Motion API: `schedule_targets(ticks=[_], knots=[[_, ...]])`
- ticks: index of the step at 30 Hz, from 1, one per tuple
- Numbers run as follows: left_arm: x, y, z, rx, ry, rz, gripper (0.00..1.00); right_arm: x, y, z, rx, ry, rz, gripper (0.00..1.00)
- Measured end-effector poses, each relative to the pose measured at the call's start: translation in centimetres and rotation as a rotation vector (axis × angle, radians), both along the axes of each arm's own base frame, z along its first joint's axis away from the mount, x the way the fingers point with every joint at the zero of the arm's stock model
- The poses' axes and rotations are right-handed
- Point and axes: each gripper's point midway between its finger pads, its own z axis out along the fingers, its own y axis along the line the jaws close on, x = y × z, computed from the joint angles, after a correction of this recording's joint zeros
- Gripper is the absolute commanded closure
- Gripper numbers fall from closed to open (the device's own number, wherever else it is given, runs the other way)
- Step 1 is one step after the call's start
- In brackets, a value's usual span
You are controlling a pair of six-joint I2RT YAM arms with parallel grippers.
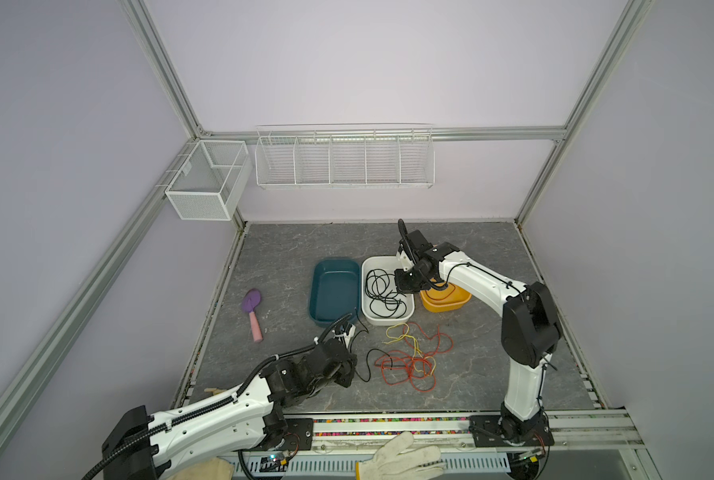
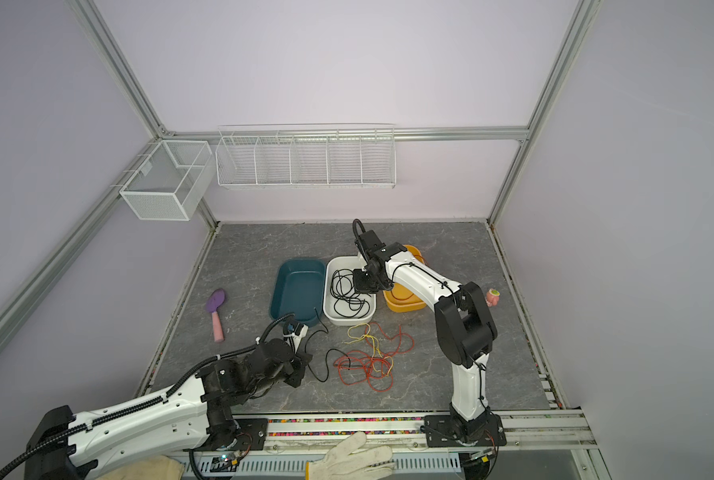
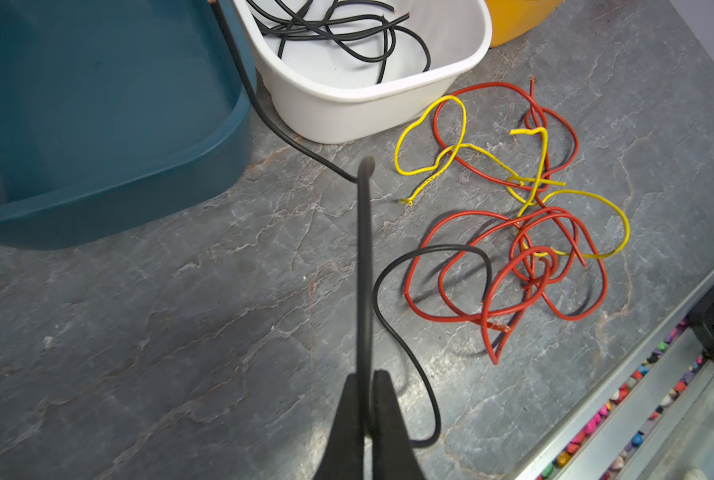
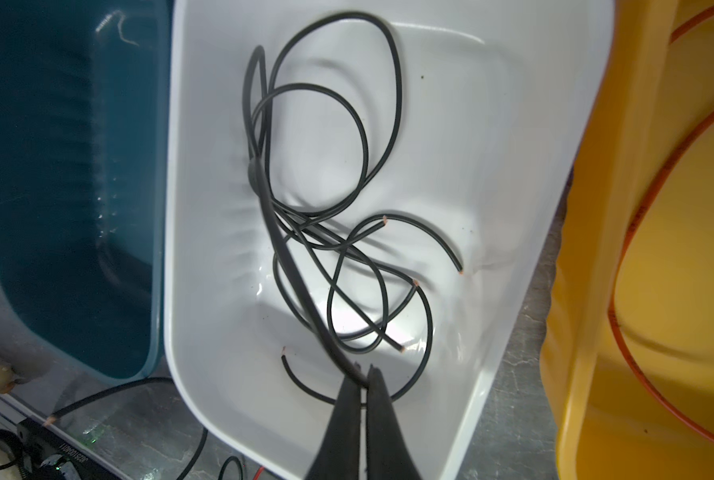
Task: Untangle the cables
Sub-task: 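Carry the black wire with the right gripper over the white tub and lower it, then open the right gripper to release the black wire into the white tub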
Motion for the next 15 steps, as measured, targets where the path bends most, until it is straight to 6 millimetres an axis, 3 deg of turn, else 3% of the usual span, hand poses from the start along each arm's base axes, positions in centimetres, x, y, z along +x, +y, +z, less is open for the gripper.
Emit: schedule_targets(ticks=[5, 15], knots=[[-0.11, -0.05, -0.36, 0.013, 0.007, -0.005, 1.0, -0.33, -0.27, -1.23, -0.019, 0.024, -0.003, 0.93], [-0.03, -0.03, -0.52, 0.021, 0.005, -0.001, 1.0, -0.58, -0.14, -1.32, -0.025, 0.026, 0.003, 0.92]])
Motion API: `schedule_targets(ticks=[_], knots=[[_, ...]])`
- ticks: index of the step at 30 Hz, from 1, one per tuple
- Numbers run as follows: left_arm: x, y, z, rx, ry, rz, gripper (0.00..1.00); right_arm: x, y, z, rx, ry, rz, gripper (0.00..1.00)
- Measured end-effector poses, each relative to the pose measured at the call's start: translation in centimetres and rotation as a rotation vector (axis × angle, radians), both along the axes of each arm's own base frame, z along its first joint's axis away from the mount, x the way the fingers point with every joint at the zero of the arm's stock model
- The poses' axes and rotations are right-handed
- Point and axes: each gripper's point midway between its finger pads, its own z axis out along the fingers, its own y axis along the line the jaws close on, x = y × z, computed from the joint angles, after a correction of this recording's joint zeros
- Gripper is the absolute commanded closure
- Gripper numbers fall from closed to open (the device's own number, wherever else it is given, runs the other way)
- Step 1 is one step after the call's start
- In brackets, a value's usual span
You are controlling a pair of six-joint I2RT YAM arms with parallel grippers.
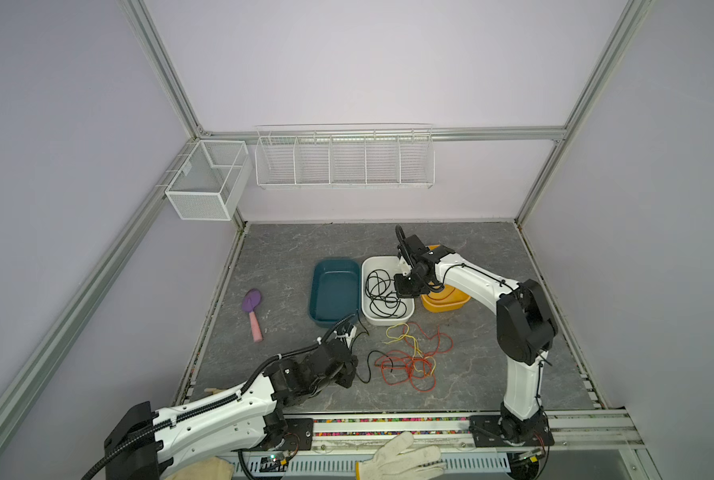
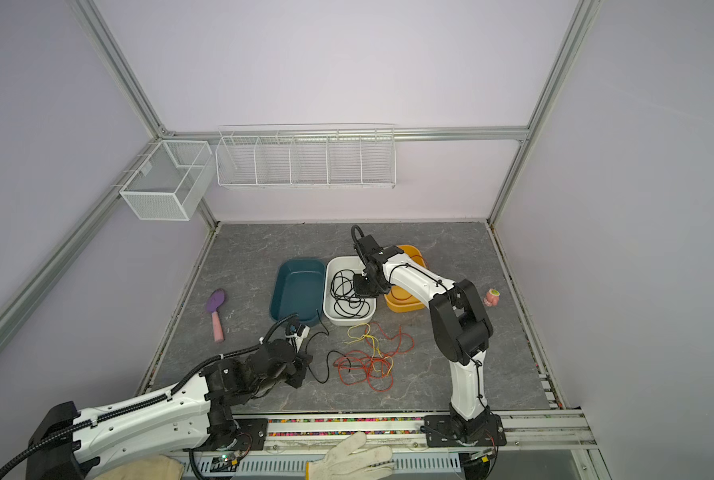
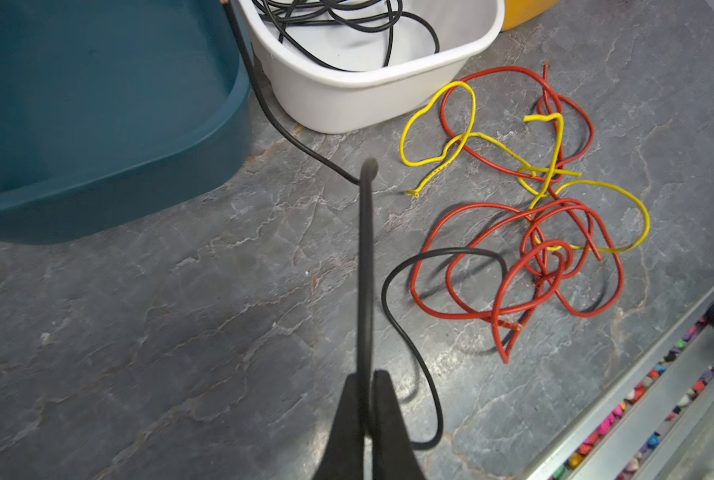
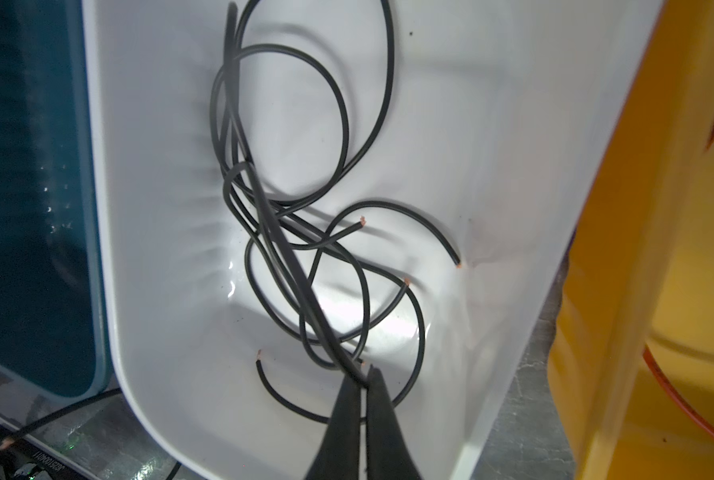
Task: Untangle the cables
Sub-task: 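Open the right gripper to release the black wire into the white tub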
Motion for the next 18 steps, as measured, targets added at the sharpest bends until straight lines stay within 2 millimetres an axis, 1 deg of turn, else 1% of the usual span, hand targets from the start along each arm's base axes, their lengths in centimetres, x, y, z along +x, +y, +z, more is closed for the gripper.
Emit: schedule_targets(ticks=[10, 14, 18], knots=[[0.0, 0.0, -0.1, 0.003, 0.001, -0.001, 1.0, -0.7, -0.4, 0.0, -0.021, 0.021, 0.008, 0.75], [-0.1, -0.1, -0.1, 0.002, 0.001, -0.003, 1.0, -0.8, -0.7, 0.9, -0.023, 0.004, 0.01, 0.68], [-0.1, -0.1, 0.0, 0.001, -0.001, -0.004, 1.0, -1.0, -0.9, 2.6, -0.015, -0.025, 0.008, 0.59]])
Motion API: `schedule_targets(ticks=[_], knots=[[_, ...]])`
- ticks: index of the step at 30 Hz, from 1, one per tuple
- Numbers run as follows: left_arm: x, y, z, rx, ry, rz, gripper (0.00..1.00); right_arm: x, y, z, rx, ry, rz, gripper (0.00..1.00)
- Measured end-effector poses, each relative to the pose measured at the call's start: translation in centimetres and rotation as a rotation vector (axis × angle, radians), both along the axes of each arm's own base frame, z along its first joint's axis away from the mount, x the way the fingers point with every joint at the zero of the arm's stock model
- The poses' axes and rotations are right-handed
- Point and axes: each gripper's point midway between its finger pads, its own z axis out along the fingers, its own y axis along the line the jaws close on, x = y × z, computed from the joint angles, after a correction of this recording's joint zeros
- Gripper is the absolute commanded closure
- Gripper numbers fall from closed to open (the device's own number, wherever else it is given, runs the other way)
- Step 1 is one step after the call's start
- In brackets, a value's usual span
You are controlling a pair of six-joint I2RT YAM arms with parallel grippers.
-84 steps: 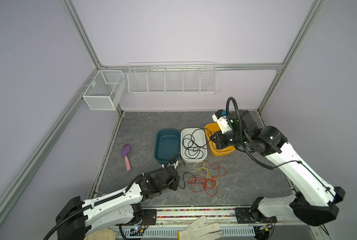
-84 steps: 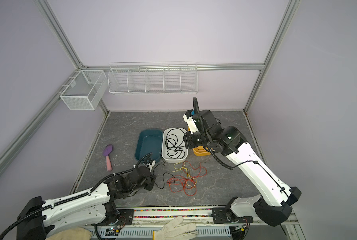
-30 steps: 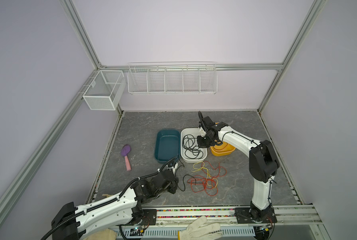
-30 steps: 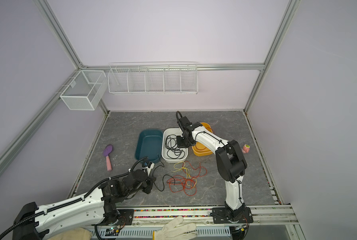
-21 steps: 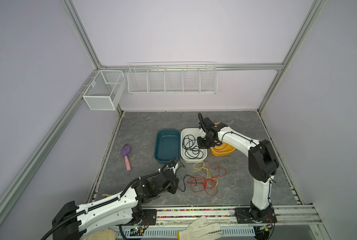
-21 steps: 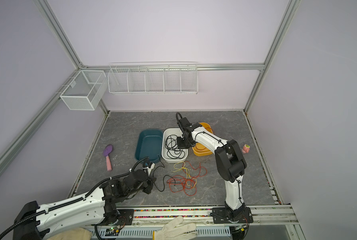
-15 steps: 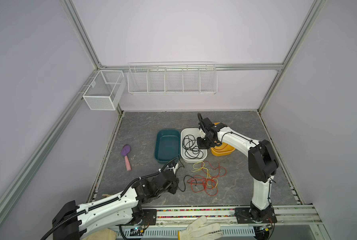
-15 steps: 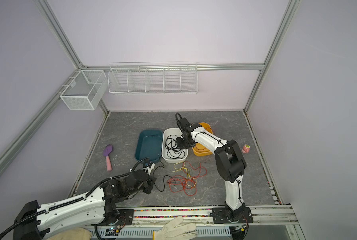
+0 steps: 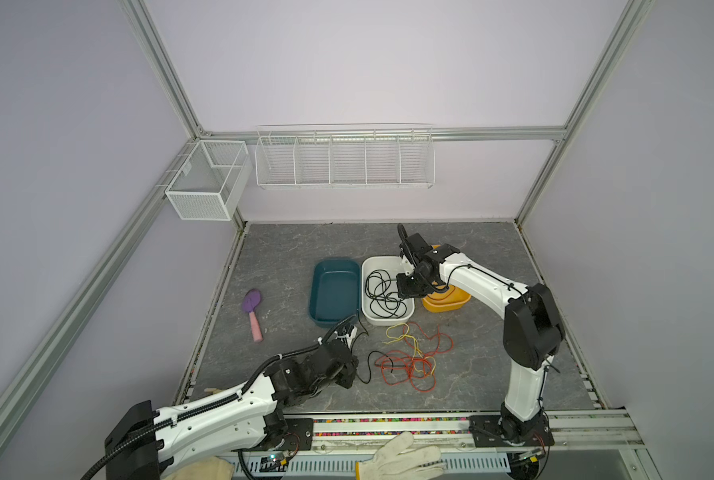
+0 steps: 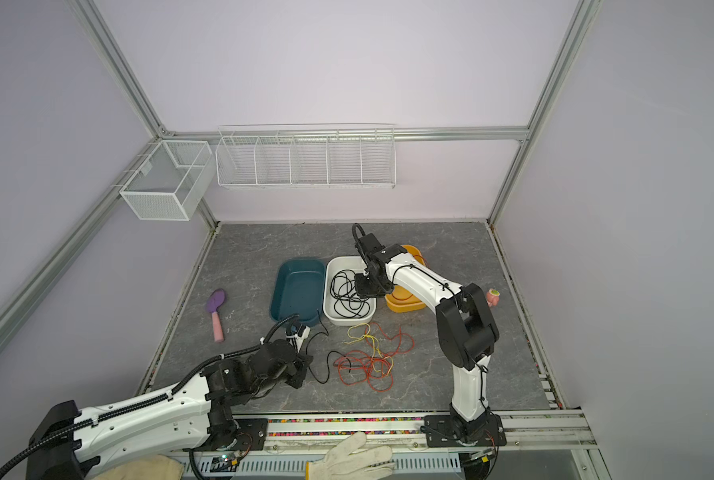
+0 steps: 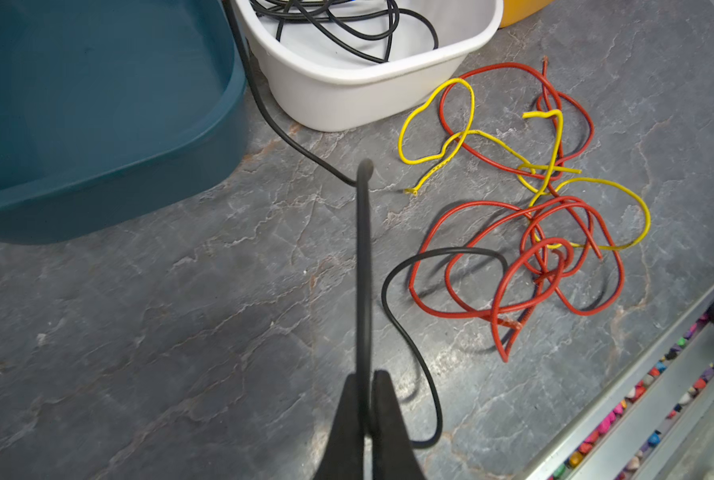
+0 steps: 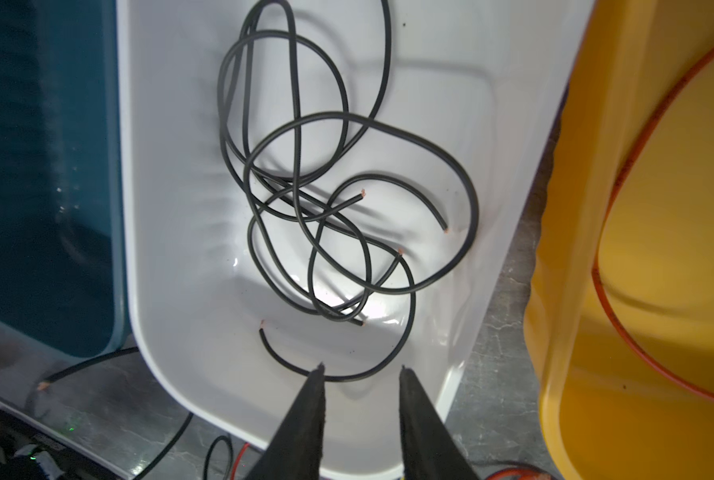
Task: Untangle the cables
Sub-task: 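Open the right gripper to release the black wire into the white tub, then draw the right gripper back toward the robot beside the wire tangle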
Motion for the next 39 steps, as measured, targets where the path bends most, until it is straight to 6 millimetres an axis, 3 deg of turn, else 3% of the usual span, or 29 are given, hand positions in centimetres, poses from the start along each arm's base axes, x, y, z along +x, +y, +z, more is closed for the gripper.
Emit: schedule_targets(ticks=[6, 12, 14, 16, 26, 33, 39], knots=[[0.1, 0.1, 0.0, 0.004, -0.003, 0.005, 1.0, -1.0, -0.6, 3.9, 0.037, -0.079, 0.013, 0.34], [0.1, 0.1, -0.1, 0.005, -0.003, 0.005, 1.0, -4.4, -2.0, 8.0, 0.084, -0.174, 0.056, 0.2], [0.1, 0.1, -0.1, 0.005, -0.003, 0.005, 1.0, -5.9, -2.8, 8.7, 0.096, -0.196, 0.068, 0.06], [0.1, 0.1, 0.0, 0.004, -0.003, 0.005, 1.0, -7.3, -3.9, 9.0, 0.1, -0.212, 0.072, 0.12], [0.1, 0.1, 0.1, -0.003, -0.004, 0.008, 1.0, -15.1, -8.7, 12.3, 0.134, -0.287, 0.114, 0.12], [-0.7, 0.1, -0.5, 0.038, 0.024, 0.016, 1.0, -20.1, -12.1, 13.0, 0.11, -0.279, 0.146, 0.12], [-1.1, -0.7, 1.7, 0.044, 0.019, 0.023, 1.0, -22.6, -14.3, 12.7, 0.119, -0.297, 0.148, 0.12]])
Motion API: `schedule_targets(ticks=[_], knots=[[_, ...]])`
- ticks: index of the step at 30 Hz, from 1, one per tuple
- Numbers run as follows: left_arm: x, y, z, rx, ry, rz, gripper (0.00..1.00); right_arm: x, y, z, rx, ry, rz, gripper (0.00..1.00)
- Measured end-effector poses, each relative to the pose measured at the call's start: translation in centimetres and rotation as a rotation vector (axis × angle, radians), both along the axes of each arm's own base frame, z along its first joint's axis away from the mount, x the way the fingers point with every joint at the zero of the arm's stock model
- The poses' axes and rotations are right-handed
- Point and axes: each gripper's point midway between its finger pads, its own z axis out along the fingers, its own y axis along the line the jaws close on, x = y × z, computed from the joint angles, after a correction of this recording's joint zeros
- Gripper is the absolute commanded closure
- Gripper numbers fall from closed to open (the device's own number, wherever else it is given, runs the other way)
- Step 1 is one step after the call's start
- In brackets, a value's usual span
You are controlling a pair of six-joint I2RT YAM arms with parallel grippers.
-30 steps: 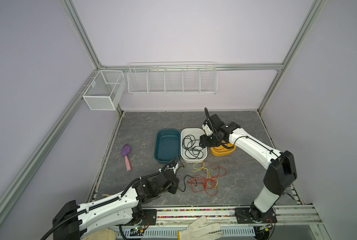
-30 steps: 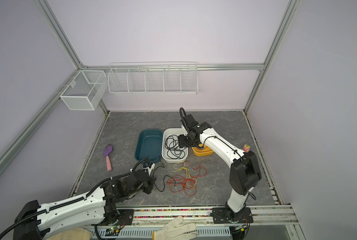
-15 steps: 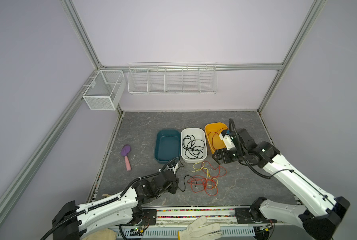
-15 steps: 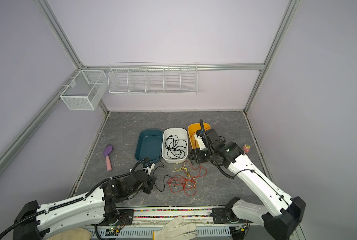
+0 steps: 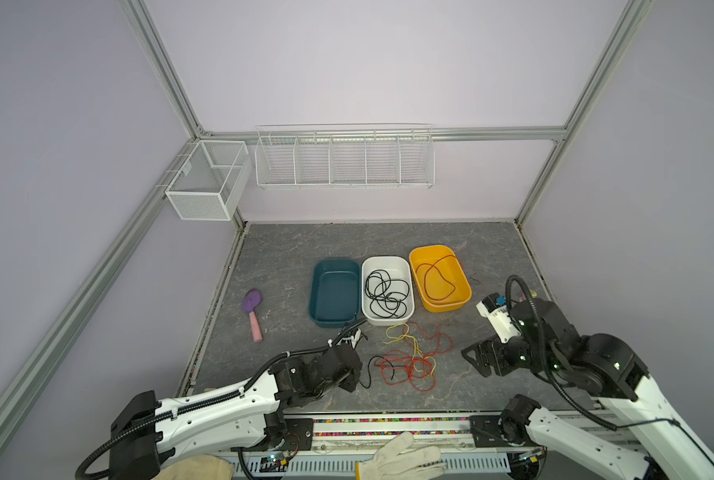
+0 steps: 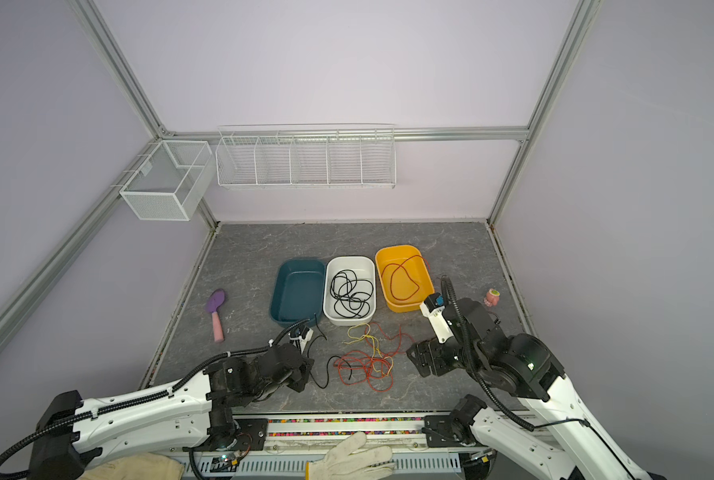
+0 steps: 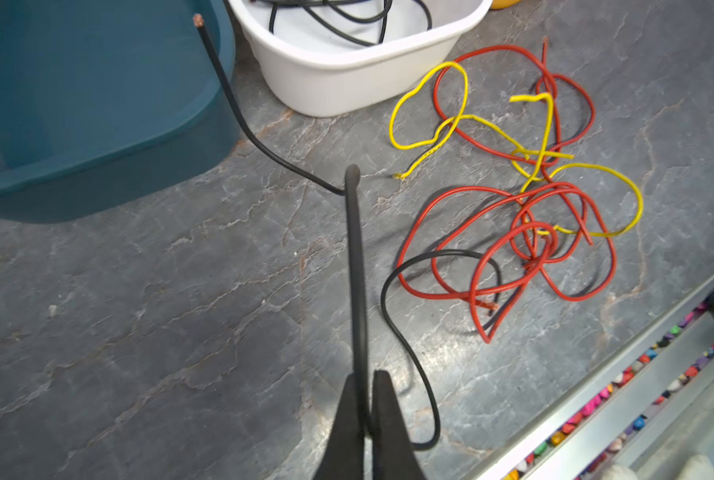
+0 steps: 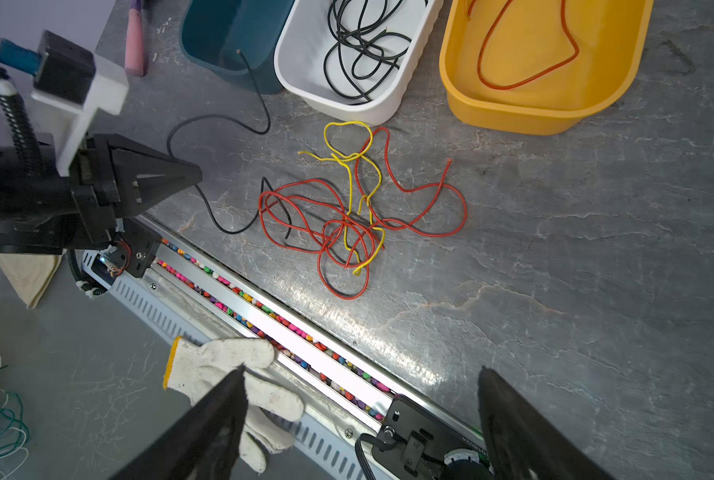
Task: Untangle the cables
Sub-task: 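Draw the right gripper back toward the robot beside the wire tangle, then carry the black wire with the left gripper over the white tub and lower it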
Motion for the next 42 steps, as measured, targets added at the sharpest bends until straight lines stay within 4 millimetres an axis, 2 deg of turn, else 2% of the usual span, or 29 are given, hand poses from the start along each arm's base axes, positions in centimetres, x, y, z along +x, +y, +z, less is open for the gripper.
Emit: schedule_targets(ticks=[8, 19, 24, 28, 31, 36, 42], knots=[[0.5, -0.8, 4.6, -0.01, -0.027, 0.036, 1.0, -0.5, -0.1, -1.4, -0.015, 0.031, 0.009, 0.12], [1.3, -3.1, 10.6, -0.011, -0.063, 0.035, 1.0, -0.6, 0.0, -1.1, 0.008, 0.008, 0.017, 0.12], [2.4, -4.6, 13.1, 0.015, -0.112, 0.023, 1.0, -0.5, 0.0, -1.3, 0.005, 0.006, 0.015, 0.12], [3.5, -5.5, 14.0, 0.059, -0.148, 0.015, 1.0, -0.4, -0.1, -1.2, 0.008, -0.002, 0.013, 0.12], [5.2, -5.6, 14.0, 0.089, -0.15, 0.033, 1.0, -0.5, -0.1, -1.2, 0.011, -0.006, 0.013, 0.12], [8.1, -4.9, 13.9, 0.131, -0.151, 0.055, 1.0, -0.4, -0.1, -1.1, 0.012, -0.01, 0.012, 0.12], [10.7, -5.1, 13.1, 0.176, -0.134, 0.047, 1.0, -0.3, -0.2, -1.1, 0.008, -0.017, 0.007, 0.12]])
